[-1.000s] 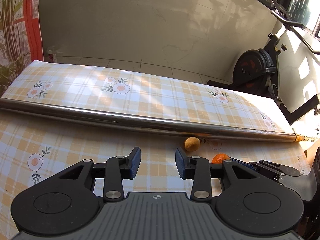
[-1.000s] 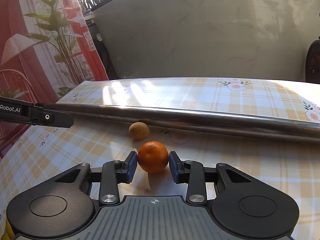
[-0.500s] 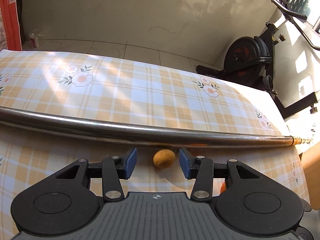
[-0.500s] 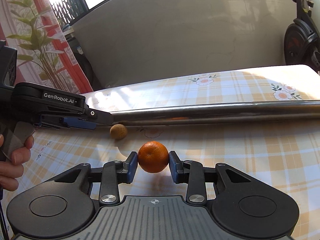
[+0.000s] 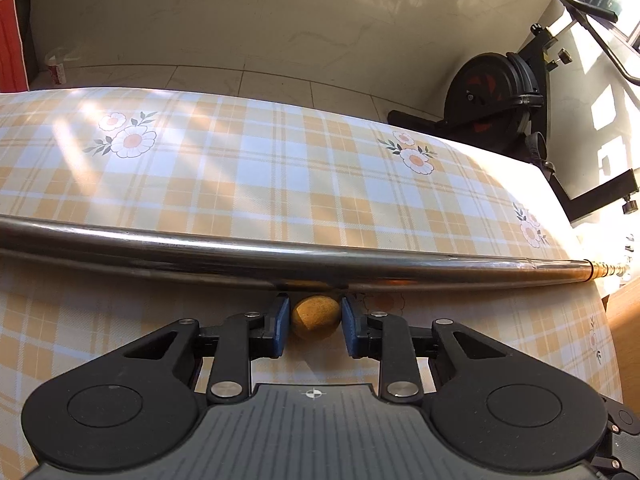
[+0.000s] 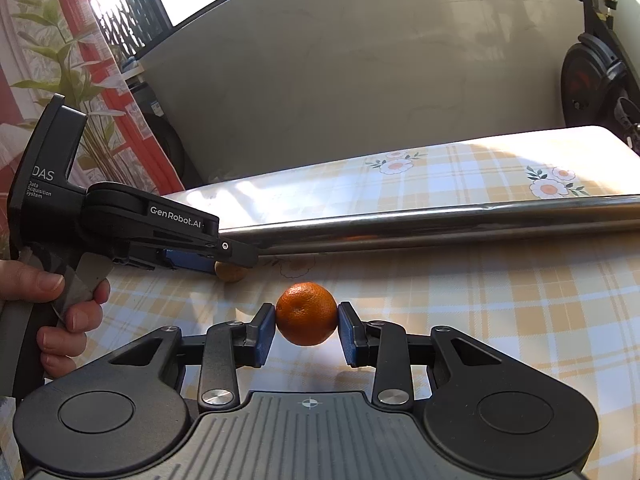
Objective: Organize fruits
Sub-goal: 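Carry the kiwi and tangerine over the plate with both grippers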
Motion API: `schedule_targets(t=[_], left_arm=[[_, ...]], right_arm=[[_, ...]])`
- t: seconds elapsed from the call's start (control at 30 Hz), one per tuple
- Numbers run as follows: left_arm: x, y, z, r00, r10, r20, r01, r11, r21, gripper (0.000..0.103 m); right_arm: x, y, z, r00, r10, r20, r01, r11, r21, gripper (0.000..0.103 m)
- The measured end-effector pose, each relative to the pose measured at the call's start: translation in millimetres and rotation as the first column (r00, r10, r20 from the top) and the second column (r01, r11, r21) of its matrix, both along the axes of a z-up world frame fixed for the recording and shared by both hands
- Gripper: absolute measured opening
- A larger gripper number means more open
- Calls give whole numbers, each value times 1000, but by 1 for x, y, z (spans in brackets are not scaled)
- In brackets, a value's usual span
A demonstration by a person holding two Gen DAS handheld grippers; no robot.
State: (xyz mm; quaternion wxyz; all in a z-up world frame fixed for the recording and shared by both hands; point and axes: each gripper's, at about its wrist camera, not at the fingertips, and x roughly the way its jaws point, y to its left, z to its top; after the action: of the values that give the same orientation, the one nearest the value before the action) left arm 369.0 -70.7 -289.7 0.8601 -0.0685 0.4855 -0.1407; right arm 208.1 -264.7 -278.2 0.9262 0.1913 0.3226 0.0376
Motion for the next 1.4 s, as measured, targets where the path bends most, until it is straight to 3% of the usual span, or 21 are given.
schedule_targets(t=[0.33,0.53,0.73,0.87,1.13,1.4], left_arm=[[-40,9,27,998,-20,56,20,1000,-10,29],[-85,18,59,989,-74,129,69,997,41,29],[-131,36,90,980,-81,183,79,997,16,29],[-178,45,108,963,-119,243,111,993,47,29],[-243,64,107,955,-125,267,115,992,52,29],[-263,81,92,969,-48,242,52,999,-13,29]], right_arm=[[-27,0,15,999,-36,12,36,999,2,31],[-52,13,33,999,-29,37,29,1000,-6,31],[-76,34,55,998,-25,62,26,1000,-17,31],[-92,48,68,996,-8,88,10,1000,-24,31],[-111,81,76,997,46,64,-43,998,-51,31],[-131,102,68,998,65,19,-63,996,-70,31]])
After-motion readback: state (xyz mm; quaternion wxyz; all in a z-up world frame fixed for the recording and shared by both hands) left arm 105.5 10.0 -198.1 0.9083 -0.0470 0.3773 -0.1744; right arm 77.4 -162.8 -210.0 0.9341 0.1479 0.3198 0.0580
